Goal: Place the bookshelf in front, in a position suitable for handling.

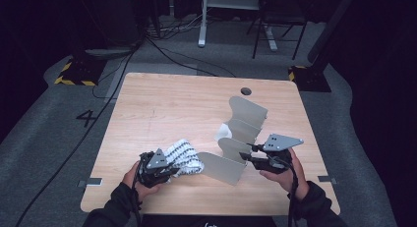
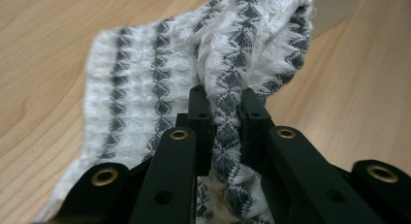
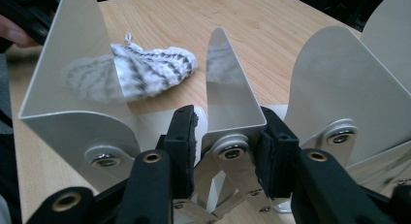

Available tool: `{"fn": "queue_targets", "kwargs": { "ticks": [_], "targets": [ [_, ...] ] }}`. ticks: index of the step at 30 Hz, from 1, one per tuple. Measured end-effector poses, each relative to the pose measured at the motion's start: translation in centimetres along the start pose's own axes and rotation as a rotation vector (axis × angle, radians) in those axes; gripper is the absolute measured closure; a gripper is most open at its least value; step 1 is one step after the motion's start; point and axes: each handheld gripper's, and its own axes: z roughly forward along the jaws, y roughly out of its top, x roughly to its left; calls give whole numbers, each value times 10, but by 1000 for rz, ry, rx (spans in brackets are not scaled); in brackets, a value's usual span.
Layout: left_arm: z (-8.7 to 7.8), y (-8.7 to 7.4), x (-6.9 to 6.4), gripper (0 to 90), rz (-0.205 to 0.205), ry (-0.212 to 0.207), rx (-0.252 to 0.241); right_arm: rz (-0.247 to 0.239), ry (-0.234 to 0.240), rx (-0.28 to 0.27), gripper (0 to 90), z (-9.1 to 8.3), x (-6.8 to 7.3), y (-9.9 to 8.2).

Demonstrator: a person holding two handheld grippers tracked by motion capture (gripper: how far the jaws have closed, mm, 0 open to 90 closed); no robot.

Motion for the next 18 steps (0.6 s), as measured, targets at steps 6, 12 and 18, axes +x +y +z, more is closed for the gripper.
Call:
{"fn": "queue_targets", "kwargs": {
  "ticks": [6, 12, 18],
  "targets": [
    [-8, 3, -9, 799, 48, -27, -20, -19, -17, 5, 638, 4, 2, 2],
    [-28, 10, -20, 799, 56, -68, -157, -14, -16, 2, 639, 5, 2, 2],
    [-35, 21, -34, 795, 84, -102, -236, -17, -11, 1, 640, 7, 3, 2]
  ]
}}
